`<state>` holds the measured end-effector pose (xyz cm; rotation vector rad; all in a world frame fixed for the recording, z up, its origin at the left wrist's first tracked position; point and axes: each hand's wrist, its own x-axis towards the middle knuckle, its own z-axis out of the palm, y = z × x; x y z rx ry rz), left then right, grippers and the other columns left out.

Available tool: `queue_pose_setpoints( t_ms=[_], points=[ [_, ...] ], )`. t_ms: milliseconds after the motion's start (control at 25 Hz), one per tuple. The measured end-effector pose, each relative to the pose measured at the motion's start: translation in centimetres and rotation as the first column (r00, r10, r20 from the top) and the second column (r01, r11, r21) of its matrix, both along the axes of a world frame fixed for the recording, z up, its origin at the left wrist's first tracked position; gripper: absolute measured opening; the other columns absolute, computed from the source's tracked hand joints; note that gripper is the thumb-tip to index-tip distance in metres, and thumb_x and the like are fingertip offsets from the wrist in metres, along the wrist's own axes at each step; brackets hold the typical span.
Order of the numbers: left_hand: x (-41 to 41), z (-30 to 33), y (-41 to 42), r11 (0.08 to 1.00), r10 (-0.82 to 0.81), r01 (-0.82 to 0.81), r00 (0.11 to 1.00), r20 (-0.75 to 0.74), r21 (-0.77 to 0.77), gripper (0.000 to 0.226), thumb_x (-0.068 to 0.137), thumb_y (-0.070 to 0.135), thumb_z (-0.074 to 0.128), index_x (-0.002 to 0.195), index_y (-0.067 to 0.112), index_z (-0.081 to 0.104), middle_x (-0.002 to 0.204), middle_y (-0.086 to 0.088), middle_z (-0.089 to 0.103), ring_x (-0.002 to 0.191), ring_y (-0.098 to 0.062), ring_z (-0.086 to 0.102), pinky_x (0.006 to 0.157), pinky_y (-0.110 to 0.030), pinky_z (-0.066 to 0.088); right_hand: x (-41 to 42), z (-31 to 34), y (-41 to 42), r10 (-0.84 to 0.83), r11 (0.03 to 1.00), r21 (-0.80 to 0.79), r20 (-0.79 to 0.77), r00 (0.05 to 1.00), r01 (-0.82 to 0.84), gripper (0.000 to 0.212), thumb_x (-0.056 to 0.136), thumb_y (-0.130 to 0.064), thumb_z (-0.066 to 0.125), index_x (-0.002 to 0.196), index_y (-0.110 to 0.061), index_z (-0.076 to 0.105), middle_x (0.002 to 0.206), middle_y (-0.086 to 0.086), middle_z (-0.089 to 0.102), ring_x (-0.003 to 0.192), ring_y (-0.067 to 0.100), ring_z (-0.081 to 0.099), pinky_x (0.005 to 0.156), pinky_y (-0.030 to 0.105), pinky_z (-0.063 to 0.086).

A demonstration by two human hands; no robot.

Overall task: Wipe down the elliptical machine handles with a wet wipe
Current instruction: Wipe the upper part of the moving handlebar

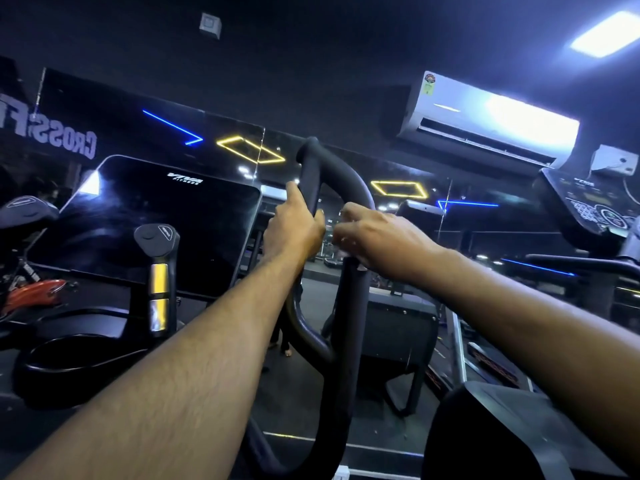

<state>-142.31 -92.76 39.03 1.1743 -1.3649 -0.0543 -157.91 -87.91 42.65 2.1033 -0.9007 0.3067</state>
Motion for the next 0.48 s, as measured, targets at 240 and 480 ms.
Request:
queue_pose_setpoints(
  t_ms=[240, 480],
  points=[
    [-0.2, -0.1, 0.4, 0.998, 0.055, -0.055, 0.998, 0.012, -0.01, 0.042, 0.105, 0.033, 0.058, 0.136, 0.015, 0.036, 0.097, -0.002, 0.054, 0.072, -0.021, 0.053, 0.047, -0.024, 0.031, -3.5, -2.2, 0.3, 0.141, 0.989, -0.034, -0.115, 0.983, -0.146, 0.037, 0.091, -0.004, 0.062, 0.125, -0.019, 0.064, 0.128, -0.003, 0.056, 0.106, 0.019, 0.056, 0.067, 0.03, 0.054],
    [-0.1, -0.1, 0.3, 1.0, 0.017, -0.017, 1.0, 0.005, 0.002, 0.046, 0.104, 0.032, 0.058, 0.14, 0.016, 0.034, 0.1, -0.004, 0.055, 0.074, -0.022, 0.058, 0.053, -0.026, 0.038, -2.5, 1.2, 2.2, 0.056, 0.998, 0.027, -0.283, 0.957, -0.05, 0.026, 0.099, -0.017, 0.056, 0.121, -0.025, 0.067, 0.121, -0.006, 0.058, 0.102, 0.019, 0.065, 0.073, 0.033, 0.056]
  ],
)
